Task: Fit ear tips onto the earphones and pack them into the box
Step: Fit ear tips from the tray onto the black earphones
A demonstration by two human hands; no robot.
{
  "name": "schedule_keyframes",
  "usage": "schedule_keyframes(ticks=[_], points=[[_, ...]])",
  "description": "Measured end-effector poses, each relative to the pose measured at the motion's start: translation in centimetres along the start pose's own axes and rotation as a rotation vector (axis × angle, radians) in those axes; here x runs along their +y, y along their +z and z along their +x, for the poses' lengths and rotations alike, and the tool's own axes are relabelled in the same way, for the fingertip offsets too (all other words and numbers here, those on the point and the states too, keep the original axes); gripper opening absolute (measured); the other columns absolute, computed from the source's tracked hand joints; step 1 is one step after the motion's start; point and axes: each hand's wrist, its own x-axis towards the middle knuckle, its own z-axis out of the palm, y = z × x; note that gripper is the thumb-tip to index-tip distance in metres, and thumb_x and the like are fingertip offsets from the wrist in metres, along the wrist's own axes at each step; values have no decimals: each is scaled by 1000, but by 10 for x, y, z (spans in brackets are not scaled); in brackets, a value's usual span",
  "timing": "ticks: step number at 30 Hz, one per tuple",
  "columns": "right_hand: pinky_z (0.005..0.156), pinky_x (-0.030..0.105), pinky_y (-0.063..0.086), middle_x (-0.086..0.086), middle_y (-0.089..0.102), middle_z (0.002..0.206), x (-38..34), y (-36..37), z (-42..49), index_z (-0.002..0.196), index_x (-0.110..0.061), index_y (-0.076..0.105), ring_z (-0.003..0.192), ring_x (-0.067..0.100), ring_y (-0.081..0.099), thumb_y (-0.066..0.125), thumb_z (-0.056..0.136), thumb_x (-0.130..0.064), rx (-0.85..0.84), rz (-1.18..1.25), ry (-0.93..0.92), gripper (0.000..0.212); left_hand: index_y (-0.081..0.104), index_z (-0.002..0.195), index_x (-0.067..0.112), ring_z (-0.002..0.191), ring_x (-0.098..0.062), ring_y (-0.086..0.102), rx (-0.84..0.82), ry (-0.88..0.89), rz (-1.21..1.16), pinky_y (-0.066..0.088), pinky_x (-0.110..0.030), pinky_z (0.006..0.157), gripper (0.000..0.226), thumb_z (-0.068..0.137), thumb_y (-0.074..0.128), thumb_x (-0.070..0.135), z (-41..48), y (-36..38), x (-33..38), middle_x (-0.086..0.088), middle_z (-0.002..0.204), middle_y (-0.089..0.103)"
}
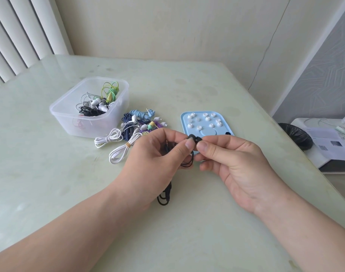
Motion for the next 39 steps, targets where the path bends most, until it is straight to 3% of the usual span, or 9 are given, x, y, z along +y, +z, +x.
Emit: schedule_keyframes(ticks=[9,19,27,32,36,39], points=[[59,29,54,16,73,79,3,0,0,78,-10,78,71,23,70,83,63,-11,8,-46,-55,16,73,94,12,77,-24,77,2,-11,102,63,-49,85,10,95,71,22,-1,0,1,-7,78,77],[63,33,53,17,74,77,11,2,-1,76,-13,80,71,26,70,82,76,-2,67,-147,-175,11,71,90,8,74,-26,77,33,-14,120,65,-36,75,12,96,71,18,-3,2,3,-9,77,76],[66,32,54,16,77,82,14,3,0,76,-15,81,73,23,72,82,78,-4,71,-181,-191,11,71,89,11,73,-20,76,58,-1,160,63,-51,82,12,96,71,21,-4,3,4,-6,77,76],[71,37,53,19,75,81,14,-1,4,86,-8,80,76,26,71,78,85,-12,75,-161,-142,5,71,88,10,69,-17,75,90,-11,136,64,-43,80,10,94,74,18,-5,5,5,-4,72,75],[71,37,53,21,76,87,14,-2,4,88,-6,79,76,25,70,77,87,-12,74,-180,-126,7,71,86,13,68,-13,74,130,21,215,58,-20,65,9,93,76,18,-8,6,7,-2,71,75],[70,37,55,20,77,90,16,-2,3,86,-9,80,78,24,71,77,87,-12,55,-222,-164,4,71,84,19,68,-17,71,182,84,319,54,-23,61,9,92,77,20,-8,4,8,2,72,75]])
